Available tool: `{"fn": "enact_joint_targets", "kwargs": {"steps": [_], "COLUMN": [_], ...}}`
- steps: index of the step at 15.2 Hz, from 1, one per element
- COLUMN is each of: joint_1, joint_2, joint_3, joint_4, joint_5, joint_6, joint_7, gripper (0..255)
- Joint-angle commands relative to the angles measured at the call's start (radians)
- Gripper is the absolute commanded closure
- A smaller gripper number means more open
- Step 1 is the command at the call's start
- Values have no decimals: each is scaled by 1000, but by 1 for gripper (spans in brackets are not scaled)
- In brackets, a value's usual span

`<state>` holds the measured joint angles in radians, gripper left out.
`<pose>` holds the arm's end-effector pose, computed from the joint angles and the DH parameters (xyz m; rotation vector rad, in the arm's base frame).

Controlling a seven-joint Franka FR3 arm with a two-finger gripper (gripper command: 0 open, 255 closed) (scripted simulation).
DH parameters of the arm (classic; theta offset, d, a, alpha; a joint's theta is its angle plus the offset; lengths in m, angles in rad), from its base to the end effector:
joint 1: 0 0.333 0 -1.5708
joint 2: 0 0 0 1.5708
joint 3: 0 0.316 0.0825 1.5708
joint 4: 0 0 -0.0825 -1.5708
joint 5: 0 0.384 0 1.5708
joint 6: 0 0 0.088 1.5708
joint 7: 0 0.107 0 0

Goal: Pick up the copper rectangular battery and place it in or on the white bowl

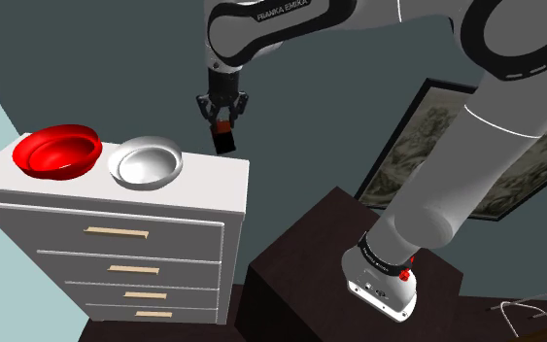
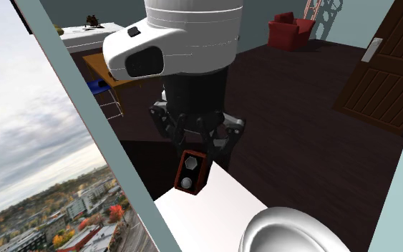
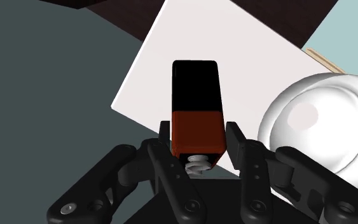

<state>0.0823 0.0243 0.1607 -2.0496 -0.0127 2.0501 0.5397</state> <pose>0.5358 0.1317 0.4251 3.0928 -0.4527 -0.0296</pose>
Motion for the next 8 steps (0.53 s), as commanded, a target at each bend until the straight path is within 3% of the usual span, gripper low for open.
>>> {"fn": "enact_joint_targets", "kwargs": {"steps": [1, 6, 8], "joint_1": [-1, -1, 17], "joint_2": [-11, -29, 25], "joint_3": [-1, -1, 17], "joint_4": [14, 55, 130], "joint_5": [2, 5, -4], "joint_6": [-25, -83, -106], "joint_7": [-3, -5, 35], "gripper": [255, 255, 255]}}
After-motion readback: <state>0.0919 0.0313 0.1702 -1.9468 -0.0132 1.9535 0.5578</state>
